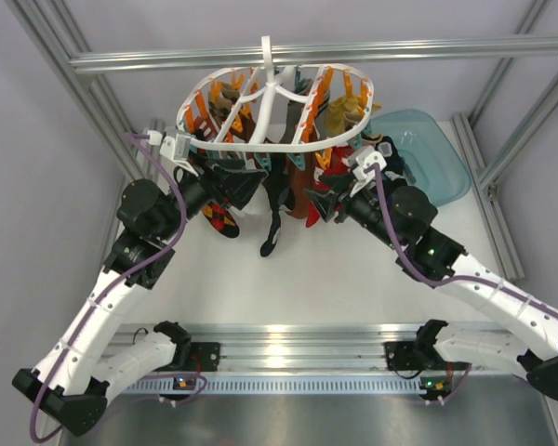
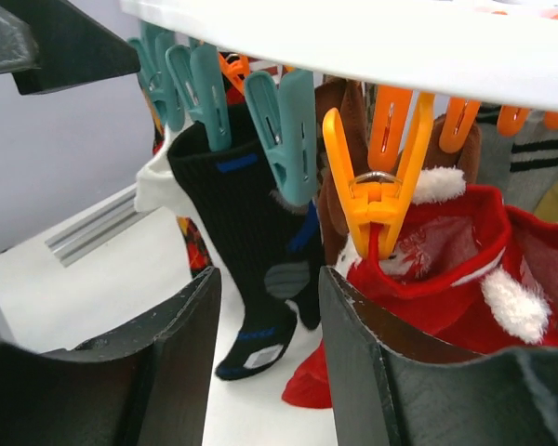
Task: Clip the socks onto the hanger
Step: Open the clamp at the hanger.
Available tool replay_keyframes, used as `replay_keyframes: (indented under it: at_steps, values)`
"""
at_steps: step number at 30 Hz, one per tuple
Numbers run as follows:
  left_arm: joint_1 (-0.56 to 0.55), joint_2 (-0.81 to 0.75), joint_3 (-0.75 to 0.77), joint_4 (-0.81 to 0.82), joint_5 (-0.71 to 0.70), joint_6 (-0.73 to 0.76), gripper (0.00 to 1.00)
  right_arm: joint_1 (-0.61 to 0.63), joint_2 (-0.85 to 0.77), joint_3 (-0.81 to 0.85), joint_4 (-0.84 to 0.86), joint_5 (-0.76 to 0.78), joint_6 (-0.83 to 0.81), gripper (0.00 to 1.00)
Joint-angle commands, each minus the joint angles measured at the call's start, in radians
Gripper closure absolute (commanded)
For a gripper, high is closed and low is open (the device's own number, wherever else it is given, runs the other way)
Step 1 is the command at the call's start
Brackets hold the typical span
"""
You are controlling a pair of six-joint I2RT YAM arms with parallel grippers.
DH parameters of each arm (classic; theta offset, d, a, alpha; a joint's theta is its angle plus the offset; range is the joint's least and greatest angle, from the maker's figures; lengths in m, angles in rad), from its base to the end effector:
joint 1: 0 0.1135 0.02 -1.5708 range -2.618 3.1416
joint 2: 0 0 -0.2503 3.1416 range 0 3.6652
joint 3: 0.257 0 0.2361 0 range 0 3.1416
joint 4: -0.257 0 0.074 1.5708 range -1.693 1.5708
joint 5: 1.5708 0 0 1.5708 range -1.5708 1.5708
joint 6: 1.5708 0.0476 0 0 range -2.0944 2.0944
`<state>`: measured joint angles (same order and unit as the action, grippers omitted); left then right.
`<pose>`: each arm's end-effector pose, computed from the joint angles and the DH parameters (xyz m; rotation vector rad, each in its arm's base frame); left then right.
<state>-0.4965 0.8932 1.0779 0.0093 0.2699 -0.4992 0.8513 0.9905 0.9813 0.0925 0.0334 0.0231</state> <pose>0.1647 -0.1036 0.4325 0.2359 1.4411 -1.0082 0.1546 0.1741 0.3909 -0.5882 1.4072 0.6787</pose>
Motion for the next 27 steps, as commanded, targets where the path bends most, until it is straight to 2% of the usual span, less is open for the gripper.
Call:
replay_keyframes:
  at_steps: [1, 9, 22, 27]
  values:
    - [0.004, 0.007, 0.01, 0.098, 0.038, -0.009, 0.17, 0.019, 0.025, 0.005, 0.147, 0.025, -0.068, 0.53]
    - [0.004, 0.007, 0.008, 0.126, 0.054, -0.018, 0.16, 0.019, 0.076, 0.007, 0.245, 0.074, -0.12, 0.46]
    - [0.004, 0.007, -0.009, 0.143, 0.063, -0.042, 0.16, 0.0, 0.169, 0.051, 0.338, 0.031, -0.135, 0.46]
    - [0.006, 0.0, -0.033, 0.143, 0.061, -0.061, 0.16, -0.009, 0.191, 0.057, 0.36, -0.003, -0.138, 0.5]
